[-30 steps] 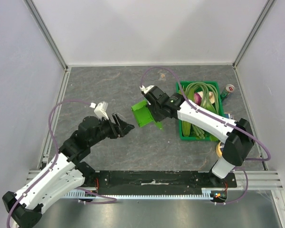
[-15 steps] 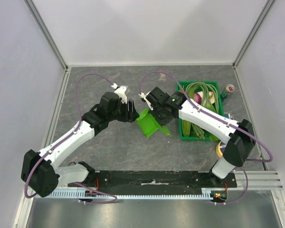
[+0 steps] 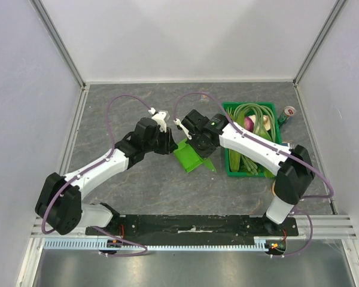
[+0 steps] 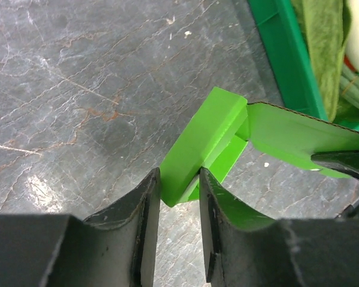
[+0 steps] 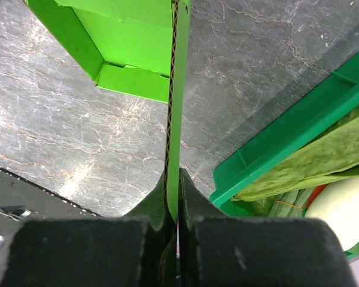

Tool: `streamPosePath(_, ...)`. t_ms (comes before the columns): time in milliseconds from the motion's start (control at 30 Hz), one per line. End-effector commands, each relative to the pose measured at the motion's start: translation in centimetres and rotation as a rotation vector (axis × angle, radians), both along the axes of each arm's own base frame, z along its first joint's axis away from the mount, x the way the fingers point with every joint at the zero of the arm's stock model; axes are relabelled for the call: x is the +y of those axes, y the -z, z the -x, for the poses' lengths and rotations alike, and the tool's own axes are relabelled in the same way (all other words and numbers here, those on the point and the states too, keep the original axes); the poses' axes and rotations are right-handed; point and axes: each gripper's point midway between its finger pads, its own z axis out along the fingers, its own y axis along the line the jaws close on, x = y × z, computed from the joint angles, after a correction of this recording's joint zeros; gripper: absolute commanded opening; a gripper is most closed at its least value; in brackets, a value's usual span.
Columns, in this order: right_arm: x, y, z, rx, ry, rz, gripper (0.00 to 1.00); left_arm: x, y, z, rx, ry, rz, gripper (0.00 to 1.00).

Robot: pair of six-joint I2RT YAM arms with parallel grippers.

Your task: Fold the paper box

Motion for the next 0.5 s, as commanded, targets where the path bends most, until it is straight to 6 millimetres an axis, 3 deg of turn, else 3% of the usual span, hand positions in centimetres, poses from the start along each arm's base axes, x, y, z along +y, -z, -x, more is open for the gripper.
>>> streamPosePath(0,2.4,-1.9,-0.3,-0.007,-0.078,-0.088,0.0,0.4,1.5,-1.2,-0.031,-0.058,-0.055,0.32)
streamPosePath(133,2.7,-1.5,-1.8,0.001,-0.054,-0.106,0.06,0.5,3.1,-0.5,-0.01,-0.082,-0.081,0.2)
streamPosePath(167,2.7,-1.8,-2.6,-0.01,-0.039,-0.117,0.12,0.9,4.0,-0.2,0.0,-0.103,-0.103,0.15)
streamPosePath(300,2.9,-1.9,-4.7,-0.057,-0.018,-0.107,0.42,1.3,5.8,1.0,0.04,-0.139,-0.11,0.11)
streamPosePath(367,2.3,-1.5,-5.3,-0.081,-0.001,-0.064,0.49,1.4,6.4,1.5,0.062,-0.152,-0.095,0.11)
streamPosePath(467,1.5,-0.9,-5.1,-0.09,-0.006,-0.04,0.52,1.2,6.2,1.6,0.067,-0.153,-0.074,0.12)
